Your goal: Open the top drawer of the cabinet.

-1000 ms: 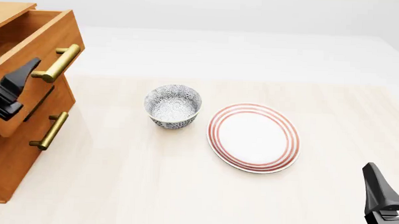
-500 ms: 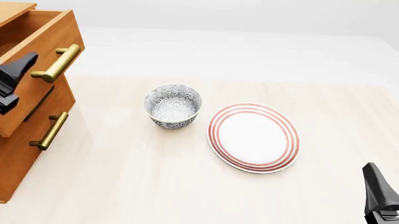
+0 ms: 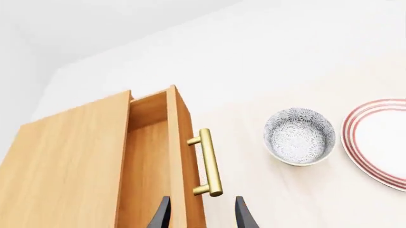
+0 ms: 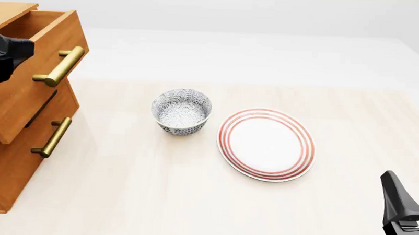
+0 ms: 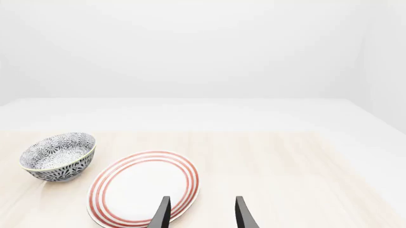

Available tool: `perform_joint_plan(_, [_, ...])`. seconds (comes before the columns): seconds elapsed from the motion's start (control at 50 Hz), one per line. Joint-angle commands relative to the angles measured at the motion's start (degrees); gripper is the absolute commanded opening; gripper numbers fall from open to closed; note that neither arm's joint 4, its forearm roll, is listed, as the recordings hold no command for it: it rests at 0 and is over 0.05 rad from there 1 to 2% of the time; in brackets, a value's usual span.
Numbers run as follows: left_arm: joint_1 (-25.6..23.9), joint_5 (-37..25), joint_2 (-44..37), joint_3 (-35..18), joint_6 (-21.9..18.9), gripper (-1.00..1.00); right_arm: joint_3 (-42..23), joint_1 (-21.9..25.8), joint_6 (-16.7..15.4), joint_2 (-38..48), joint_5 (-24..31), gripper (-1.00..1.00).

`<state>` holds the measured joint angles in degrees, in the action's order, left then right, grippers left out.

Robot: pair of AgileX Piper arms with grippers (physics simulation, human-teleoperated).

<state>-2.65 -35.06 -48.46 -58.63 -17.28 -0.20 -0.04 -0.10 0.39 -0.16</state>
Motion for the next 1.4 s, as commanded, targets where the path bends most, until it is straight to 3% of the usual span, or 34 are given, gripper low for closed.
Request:
perform_joint_plan(0.02, [0.9,-3.08,-1.61,-2.13,3.83,1.0,0.0,0.0,0.03,-0.12,0.12,1.0])
perform_joint_plan(0.12, [1.03,-4.53,-3.39,-3.65,4.76,1.0,0.0,0.01,0.02,-0.13,0.11,1.0])
perform_joint_plan(0.14, [2.95,-8.81,-7.53,-7.79,5.17,1.0,0.0,0.02,0.02,-0.13,0.11,1.0])
perform_joint_plan(0.18, [2.52,-9.57,-8.12,-8.88,5.55,1.0,0.0,0.01,0.03,-0.12,0.12,1.0])
perform_joint_plan(0.9, [3.14,-16.29,-16.31,-18.54,11.82,1.0,0.0,0.01,0.01,-0.12,0.12,1.0])
perform_joint_plan(1.4, [4.05,-14.31,-17.19,-18.23,14.43,1.0,0.0,0.02,0.02,-0.12,0.12,1.0])
